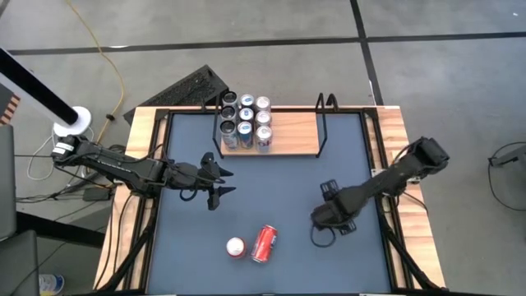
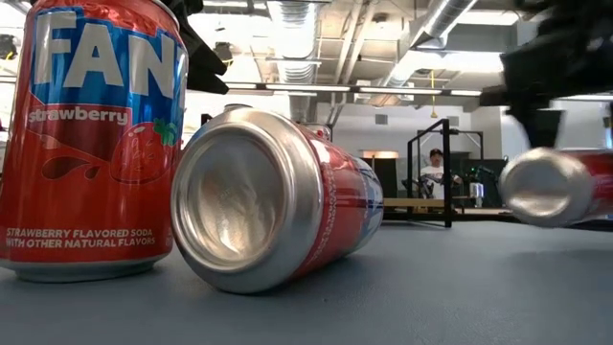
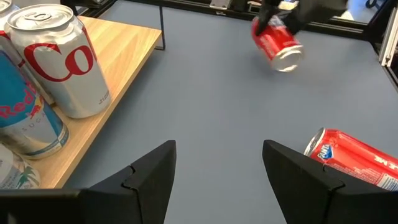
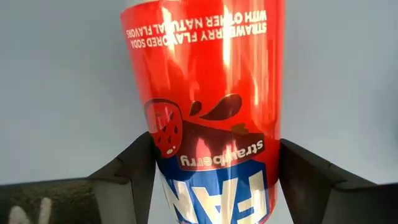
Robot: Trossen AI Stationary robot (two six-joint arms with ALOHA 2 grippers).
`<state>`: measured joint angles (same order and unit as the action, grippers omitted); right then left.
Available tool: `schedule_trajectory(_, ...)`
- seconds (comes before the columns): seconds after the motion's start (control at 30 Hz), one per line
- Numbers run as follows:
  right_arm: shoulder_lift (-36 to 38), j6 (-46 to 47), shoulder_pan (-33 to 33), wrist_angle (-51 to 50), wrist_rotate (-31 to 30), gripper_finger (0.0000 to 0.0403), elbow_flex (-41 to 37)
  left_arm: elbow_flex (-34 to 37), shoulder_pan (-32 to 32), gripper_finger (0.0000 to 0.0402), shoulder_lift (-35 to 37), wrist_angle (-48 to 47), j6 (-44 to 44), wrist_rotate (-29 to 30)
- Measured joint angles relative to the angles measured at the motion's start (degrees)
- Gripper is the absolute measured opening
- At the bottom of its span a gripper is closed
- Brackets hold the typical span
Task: Place canned beverage on shelf
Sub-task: Put the top red soda can on the shelf
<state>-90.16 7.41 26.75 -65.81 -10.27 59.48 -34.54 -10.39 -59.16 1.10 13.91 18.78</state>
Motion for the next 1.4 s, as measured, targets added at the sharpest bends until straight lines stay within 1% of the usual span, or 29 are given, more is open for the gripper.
schedule_trajectory(0.07, -3.1, -5.2, -1.1, -2.8, -1.2, 0.0261, 2.4, 0.0, 0.0, 0.0229, 0.0, -0.1, -0.1, 0.0)
schedule_trajectory(0.13, -7.4, -10.9, -1.6, -6.8, -4.5, 0.0261, 5.5, 0.0, 0.0, 0.0229, 0.0, -0.1, -0.1, 0.0)
schedule_trajectory(0.23, -14.5, -19.6, -1.5, -14.1, -12.1, 0.0261, 10.3, 0.0, 0.0, 0.0229, 0.0, -0.1, -0.2, 0.0)
schedule_trajectory(0.3, -18.9, -23.7, -1.4, -18.3, -20.1, 0.026, 13.3, 0.0, 0.0, 0.0229, 0.0, -0.1, -0.2, 0.0)
schedule_trajectory(0.37, -23.0, -25.7, -1.4, -20.7, -28.4, 0.026, 15.9, 0.0, 0.0, 0.0229, 0.0, -0.1, -0.2, 0.0)
schedule_trajectory(0.43, -26.1, -25.7, -1.5, -23.6, -35.4, 0.026, 17.7, 0.0, 0.0, 0.0229, 0.0, -0.1, -0.2, 0.0)
schedule_trajectory(0.57, -30.1, -25.9, -0.9, -23.7, -43.9, 0.026, 19.3, 0.0, 0.0, 0.0229, 0.0, -0.1, -1.3, 0.1)
schedule_trajectory(0.7, -33.1, -29.0, -0.1, -23.6, -45.5, 0.026, 19.3, 0.0, 0.0, 0.0229, 0.0, -0.1, -2.8, 0.1)
schedule_trajectory(0.87, -34.1, -33.8, 0.8, -22.9, -52.5, 0.026, 18.6, 0.0, 0.0, 0.0229, 0.0, -0.2, -3.4, 0.1)
schedule_trajectory(0.93, -34.1, -33.6, 0.9, -22.9, -53.5, 0.026, 18.9, 0.0, 0.0, 0.0229, 0.0, -0.3, -3.4, 0.1)
schedule_trajectory(1.07, -34.0, -31.6, 1.5, -22.9, -52.4, 0.0269, 20.2, 0.0, 0.0, 0.0229, 0.0, -0.4, -4.5, 0.0)
schedule_trajectory(1.13, -34.0, -31.4, 1.8, -22.4, -50.4, 0.0278, 21.3, 0.0, 0.0, 0.0229, 0.0, -0.4, -5.1, -0.1)
schedule_trajectory(1.4, -33.9, -31.3, 2.5, -20.0, -48.3, 0.0333, 25.0, 0.0, 0.0, 0.0232, 0.0, -0.4, -6.2, -1.9)
